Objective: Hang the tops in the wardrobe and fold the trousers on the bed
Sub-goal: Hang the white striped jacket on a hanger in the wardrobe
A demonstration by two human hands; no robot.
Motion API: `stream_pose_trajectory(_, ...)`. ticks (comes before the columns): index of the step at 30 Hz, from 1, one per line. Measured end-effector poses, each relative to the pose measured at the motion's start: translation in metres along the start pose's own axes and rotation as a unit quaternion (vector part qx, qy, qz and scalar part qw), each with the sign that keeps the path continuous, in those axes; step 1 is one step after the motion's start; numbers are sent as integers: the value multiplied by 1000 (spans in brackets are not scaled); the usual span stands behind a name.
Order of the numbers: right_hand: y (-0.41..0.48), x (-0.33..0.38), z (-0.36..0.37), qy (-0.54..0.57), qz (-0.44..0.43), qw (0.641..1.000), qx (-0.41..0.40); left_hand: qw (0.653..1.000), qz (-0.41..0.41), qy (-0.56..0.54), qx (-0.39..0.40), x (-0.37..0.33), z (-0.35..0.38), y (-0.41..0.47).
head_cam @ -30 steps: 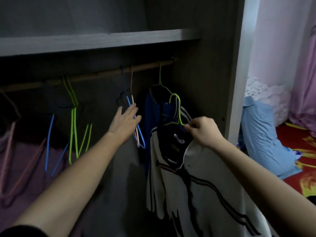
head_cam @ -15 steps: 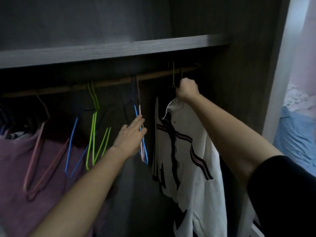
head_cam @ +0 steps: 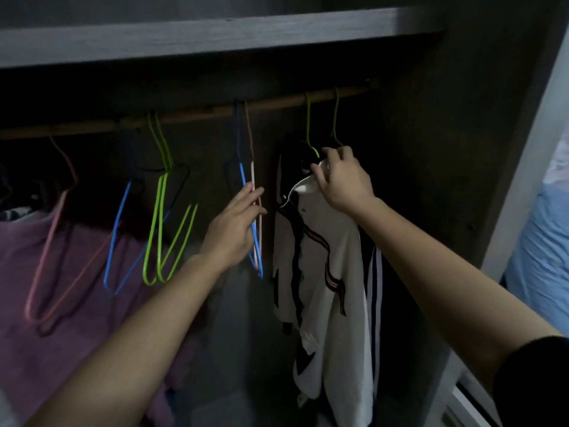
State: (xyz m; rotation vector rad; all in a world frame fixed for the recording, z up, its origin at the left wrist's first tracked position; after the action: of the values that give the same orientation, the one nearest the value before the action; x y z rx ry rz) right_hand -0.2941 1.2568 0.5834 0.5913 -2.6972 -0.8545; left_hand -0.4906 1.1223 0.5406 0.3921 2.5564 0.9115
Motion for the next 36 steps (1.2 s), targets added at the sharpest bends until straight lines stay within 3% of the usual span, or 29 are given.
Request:
stream_pose_trajectory(7,-50,-8,1,-88,-29,994,56,998,32,-58,-23,6,12,1)
stream_pose_trajectory(13,-119,4,0,-187,43,981,37,987,50,-149,-40,21,8,-13)
stream_pose_trajectory(15,-156,15,4,-200,68,977,17,977,57,-189,-78,27,9,-25)
stream_pose_trajectory(18,-229,27,6,-209,121,970,22,961,28,-239,-139,21,30,-60)
stream_pose_trajectory(20,-283,29,2,-228,160,959,48,955,9,-268,-125,5,52,-94)
stream_pose_trajectory(23,-361,25,-18,-275,226,930,87,952,44,-293,-70,-31,85,-139)
stream_pose_trajectory(27,-461,20,-74,-309,345,880,107,931,180,-315,27,-117,106,-174)
stream_pose_trajectory(31,-563,37,-150,-354,451,812,111,884,282,-362,95,-224,97,-211)
stream_pose_trajectory(36,-710,114,-233,-394,569,718,81,805,377,-414,195,-345,65,-309)
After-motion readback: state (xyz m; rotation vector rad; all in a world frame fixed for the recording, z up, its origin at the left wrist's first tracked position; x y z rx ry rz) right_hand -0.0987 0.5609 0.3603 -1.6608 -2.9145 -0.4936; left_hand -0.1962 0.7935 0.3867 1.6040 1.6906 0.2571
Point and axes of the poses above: each hand's wrist, its own y-axis towards the middle knuckle, its own z-axis out of the palm, x = y × z, the point moved 2 cm from there along y, towards the middle knuckle, and after that the axes turned 15 degrees about -y, right-handed, at the moved point
